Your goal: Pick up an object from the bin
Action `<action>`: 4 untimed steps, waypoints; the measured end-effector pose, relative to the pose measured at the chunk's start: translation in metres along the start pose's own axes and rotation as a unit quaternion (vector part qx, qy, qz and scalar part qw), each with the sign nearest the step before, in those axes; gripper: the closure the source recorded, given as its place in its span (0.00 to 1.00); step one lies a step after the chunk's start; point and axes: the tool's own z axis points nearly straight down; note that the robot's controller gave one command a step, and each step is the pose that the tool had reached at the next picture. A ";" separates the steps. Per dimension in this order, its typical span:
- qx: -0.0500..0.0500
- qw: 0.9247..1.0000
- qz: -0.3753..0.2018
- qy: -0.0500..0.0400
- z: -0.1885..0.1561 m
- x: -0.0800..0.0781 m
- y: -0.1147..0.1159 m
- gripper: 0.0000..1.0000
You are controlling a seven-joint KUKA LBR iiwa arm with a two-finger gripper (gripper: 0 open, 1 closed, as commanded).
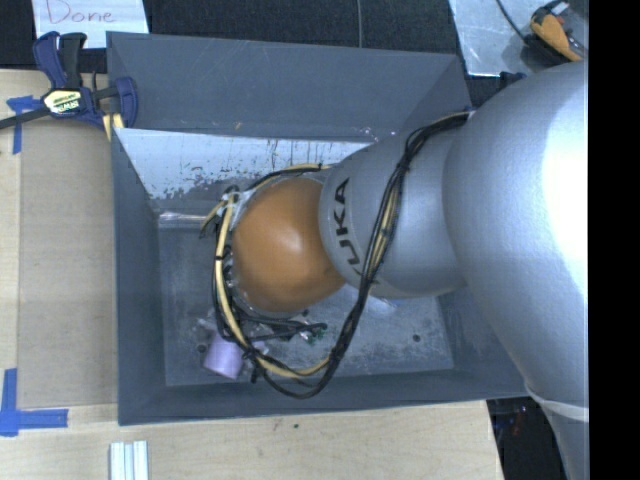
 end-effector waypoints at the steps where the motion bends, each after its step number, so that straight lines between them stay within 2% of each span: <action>1: 0.000 1.000 0.000 0.000 0.000 0.000 0.000 1.00; 3: 0.000 1.000 0.001 -0.002 -0.013 0.000 0.000 1.00; 4: -0.002 1.000 0.001 0.003 -0.044 0.002 0.001 1.00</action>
Offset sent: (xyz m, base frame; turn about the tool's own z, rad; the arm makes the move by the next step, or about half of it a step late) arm 0.0001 0.0000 0.0165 0.0001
